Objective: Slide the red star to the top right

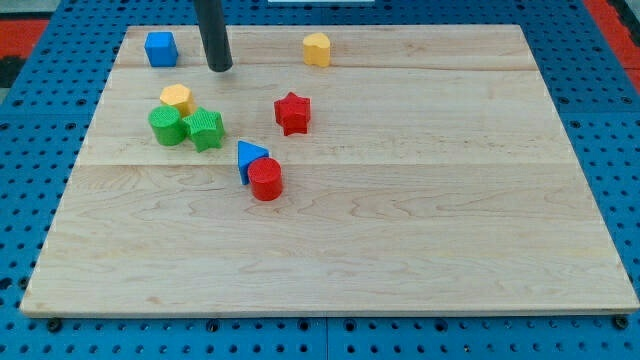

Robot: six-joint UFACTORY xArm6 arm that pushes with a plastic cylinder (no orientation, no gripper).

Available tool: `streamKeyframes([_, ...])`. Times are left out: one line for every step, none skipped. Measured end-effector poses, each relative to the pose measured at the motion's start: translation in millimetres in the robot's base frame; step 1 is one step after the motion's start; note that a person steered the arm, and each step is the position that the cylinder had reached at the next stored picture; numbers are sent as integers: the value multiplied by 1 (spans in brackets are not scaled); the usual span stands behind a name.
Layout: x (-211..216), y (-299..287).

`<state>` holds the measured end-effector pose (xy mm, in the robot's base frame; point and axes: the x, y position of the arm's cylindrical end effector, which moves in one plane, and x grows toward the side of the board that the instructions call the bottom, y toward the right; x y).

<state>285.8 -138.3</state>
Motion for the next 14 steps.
streamKeyframes([32,3])
streamKeyframes([34,6])
streamKeyframes([43,10])
streamKeyframes([66,30])
streamKeyframes([72,30])
streamKeyframes([72,32])
streamKeyframes([72,35])
streamKeyframes([78,54])
streamKeyframes([78,54])
streamKeyframes([85,75])
streamKeyframes([56,156])
streamKeyframes([59,213])
streamKeyframes([100,176])
streamKeyframes([78,231])
